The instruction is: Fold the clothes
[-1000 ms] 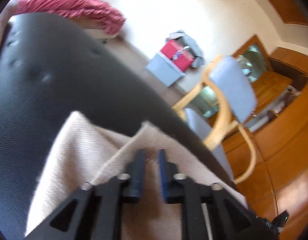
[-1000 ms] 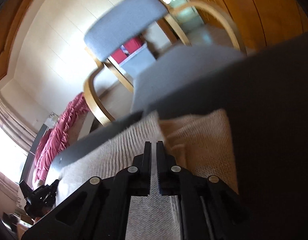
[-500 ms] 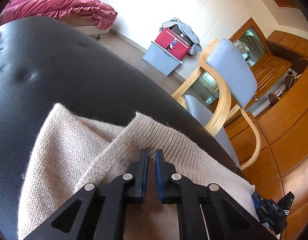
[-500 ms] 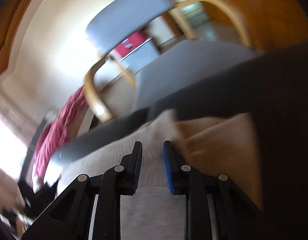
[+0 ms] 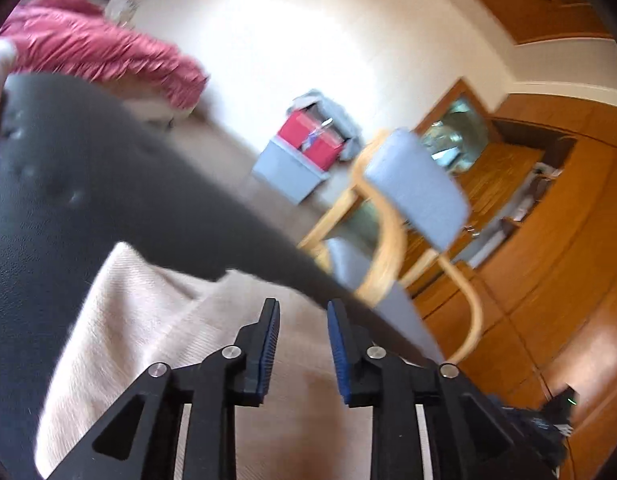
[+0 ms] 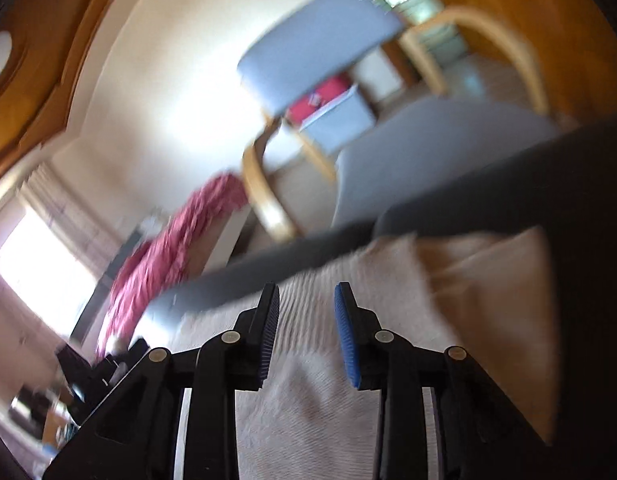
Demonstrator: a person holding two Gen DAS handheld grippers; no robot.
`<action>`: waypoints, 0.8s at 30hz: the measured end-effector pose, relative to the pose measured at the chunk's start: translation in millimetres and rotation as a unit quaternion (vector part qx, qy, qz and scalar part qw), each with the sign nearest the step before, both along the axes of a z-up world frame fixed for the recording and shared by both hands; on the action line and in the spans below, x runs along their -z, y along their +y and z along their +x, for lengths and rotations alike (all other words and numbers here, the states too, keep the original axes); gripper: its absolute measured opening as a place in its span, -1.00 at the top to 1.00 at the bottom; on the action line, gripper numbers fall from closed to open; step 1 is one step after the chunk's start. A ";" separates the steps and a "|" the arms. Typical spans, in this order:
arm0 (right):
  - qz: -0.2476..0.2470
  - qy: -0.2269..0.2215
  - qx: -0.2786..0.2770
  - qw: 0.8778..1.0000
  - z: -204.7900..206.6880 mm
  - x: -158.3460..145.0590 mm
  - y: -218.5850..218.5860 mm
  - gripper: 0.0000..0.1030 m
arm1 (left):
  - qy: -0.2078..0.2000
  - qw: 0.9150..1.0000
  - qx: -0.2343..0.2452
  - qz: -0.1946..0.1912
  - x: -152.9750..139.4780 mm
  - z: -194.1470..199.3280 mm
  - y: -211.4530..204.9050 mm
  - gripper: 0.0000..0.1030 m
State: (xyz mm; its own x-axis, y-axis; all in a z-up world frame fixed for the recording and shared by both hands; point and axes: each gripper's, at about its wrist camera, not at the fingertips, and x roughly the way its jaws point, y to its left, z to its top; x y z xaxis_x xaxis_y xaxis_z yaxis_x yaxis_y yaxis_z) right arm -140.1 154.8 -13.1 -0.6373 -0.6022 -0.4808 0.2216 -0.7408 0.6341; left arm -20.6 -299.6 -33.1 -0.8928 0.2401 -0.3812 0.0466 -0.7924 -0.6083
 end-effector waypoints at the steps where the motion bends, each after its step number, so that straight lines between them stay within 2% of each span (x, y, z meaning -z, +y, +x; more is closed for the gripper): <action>1: 0.010 -0.016 -0.006 1.000 -3.3 7.0 -6.0 0.39 | 0.003 1.000 0.014 -0.008 -1.1 2.5 5.3 0.48; 2: 0.018 -0.034 -0.005 0.999 -10.6 16.5 -11.6 0.39 | -0.007 0.999 0.029 -0.026 -0.1 0.2 13.8 0.47; 3: 0.014 -0.049 -0.001 0.999 -12.7 22.7 -10.8 0.49 | -0.034 0.998 0.033 -0.046 4.4 -6.6 20.4 0.47; 4: 0.000 -0.049 0.008 0.999 -14.3 24.9 -7.6 0.49 | -0.070 0.995 0.028 -0.062 10.8 -14.7 24.1 0.47; 5: 0.006 -0.047 0.029 0.998 -13.7 25.1 -1.0 0.50 | -0.092 0.994 0.024 -0.057 17.4 -20.0 21.3 0.50; 6: 0.012 -0.046 0.049 0.998 -13.0 25.4 5.7 0.53 | -0.103 0.994 0.021 -0.036 24.1 -23.1 13.5 0.62; 8: 0.014 -0.048 0.085 0.995 -12.3 27.0 18.6 0.55 | -0.119 0.993 0.012 -0.001 34.3 -26.2 0.7 0.63; 11: -0.020 -0.048 0.102 0.993 -6.0 29.1 31.6 0.51 | -0.106 0.994 0.007 0.026 36.7 -19.3 -4.6 0.63; 13: -0.019 -0.037 0.095 0.995 0.6 21.5 30.0 0.48 | -0.094 0.995 0.008 0.035 36.7 -16.9 -7.0 0.54; 17: -0.010 -0.001 0.014 1.000 11.8 -2.7 -8.3 0.45 | -0.084 0.996 0.004 0.032 33.4 -21.6 -9.9 0.51; 18: -0.002 0.004 -0.012 1.000 13.5 -5.0 -23.9 0.44 | -0.082 0.996 0.004 0.031 33.9 -22.8 -11.4 0.51; 22: 0.092 0.004 -0.040 0.995 25.8 4.1 -65.7 0.44 | -0.053 0.998 -0.007 0.017 27.8 -11.7 -15.6 0.48; 23: 0.112 0.003 -0.045 0.993 28.4 6.4 -74.2 0.44 | -0.056 0.998 -0.014 0.003 26.9 -9.5 -15.5 0.47; 24: 0.107 -0.002 -0.032 0.994 27.1 8.3 -67.6 0.44 | -0.064 0.998 -0.025 -0.016 25.7 -7.1 -15.1 0.47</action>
